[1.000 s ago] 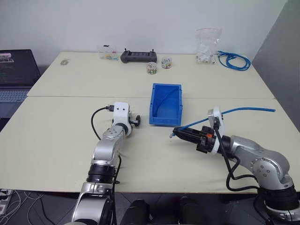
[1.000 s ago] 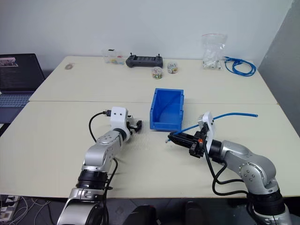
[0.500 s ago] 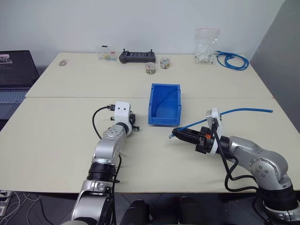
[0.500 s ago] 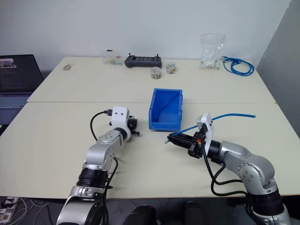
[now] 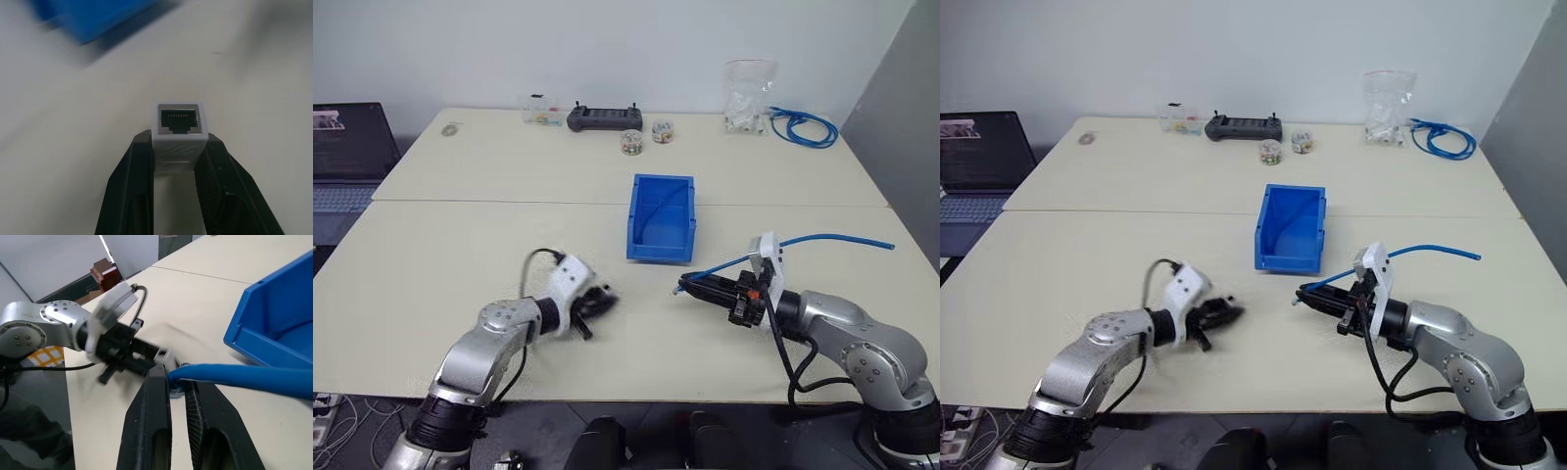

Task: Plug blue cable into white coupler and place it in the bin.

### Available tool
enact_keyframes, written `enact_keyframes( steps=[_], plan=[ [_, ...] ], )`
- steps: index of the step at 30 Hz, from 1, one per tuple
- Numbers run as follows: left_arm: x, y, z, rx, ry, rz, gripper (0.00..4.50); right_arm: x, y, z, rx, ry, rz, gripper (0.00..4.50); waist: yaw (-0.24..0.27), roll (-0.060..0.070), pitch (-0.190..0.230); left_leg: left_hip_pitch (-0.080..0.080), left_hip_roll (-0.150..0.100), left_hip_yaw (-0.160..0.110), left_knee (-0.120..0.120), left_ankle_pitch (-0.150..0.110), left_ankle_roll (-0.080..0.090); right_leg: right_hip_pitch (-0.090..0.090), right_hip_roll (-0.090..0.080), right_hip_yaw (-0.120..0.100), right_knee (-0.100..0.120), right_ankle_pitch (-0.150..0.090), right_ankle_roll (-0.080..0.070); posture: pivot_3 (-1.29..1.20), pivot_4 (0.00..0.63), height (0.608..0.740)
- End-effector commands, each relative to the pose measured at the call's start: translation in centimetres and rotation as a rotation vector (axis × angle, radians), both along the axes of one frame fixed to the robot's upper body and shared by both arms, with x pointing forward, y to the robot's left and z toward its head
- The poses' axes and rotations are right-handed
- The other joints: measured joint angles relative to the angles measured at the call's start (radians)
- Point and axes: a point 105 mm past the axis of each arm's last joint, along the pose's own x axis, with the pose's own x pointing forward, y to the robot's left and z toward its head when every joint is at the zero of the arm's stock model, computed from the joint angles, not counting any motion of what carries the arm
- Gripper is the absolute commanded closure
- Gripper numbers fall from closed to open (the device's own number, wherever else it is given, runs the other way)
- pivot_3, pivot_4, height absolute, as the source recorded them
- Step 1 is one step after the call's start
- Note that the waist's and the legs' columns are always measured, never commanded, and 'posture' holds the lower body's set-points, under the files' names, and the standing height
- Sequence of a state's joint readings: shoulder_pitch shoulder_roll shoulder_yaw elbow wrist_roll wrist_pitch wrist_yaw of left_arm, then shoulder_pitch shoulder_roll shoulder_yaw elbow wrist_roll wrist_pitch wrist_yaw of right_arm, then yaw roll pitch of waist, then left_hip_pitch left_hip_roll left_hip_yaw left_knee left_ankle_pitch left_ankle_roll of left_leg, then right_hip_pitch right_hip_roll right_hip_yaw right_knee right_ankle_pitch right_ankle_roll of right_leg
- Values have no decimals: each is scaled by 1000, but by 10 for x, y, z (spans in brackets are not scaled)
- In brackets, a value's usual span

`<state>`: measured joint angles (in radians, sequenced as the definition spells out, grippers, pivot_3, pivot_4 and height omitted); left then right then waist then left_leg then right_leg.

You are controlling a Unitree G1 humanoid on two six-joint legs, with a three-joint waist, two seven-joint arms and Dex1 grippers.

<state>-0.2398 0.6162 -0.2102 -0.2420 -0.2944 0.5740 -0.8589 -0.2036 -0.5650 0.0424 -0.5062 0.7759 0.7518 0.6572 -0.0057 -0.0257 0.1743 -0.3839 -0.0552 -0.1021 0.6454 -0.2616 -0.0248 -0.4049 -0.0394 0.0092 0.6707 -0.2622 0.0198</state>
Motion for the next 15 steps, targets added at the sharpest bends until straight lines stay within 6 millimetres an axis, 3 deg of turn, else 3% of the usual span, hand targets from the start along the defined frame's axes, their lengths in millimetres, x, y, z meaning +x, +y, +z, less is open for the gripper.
enact_keyframes(
  steps=[1,9,15],
  plan=[
    [-3,-18,4,6,-18,-179,3718,-6,3,3,-35,-75,33,4386,1,0,0,0,0,0,0,0,0,0,0,0,0,0,0,0,150,740],
    [2,-21,-22,132,5,-318,3718,-2,11,-2,-117,-152,77,4387,-4,0,0,0,1,0,0,0,0,0,1,0,0,0,0,0,150,740],
    [3,-23,-26,151,9,-364,3718,0,32,-9,-203,-196,191,4387,-3,0,0,1,1,0,0,0,0,0,1,0,1,-1,1,0,150,740]
  ],
)
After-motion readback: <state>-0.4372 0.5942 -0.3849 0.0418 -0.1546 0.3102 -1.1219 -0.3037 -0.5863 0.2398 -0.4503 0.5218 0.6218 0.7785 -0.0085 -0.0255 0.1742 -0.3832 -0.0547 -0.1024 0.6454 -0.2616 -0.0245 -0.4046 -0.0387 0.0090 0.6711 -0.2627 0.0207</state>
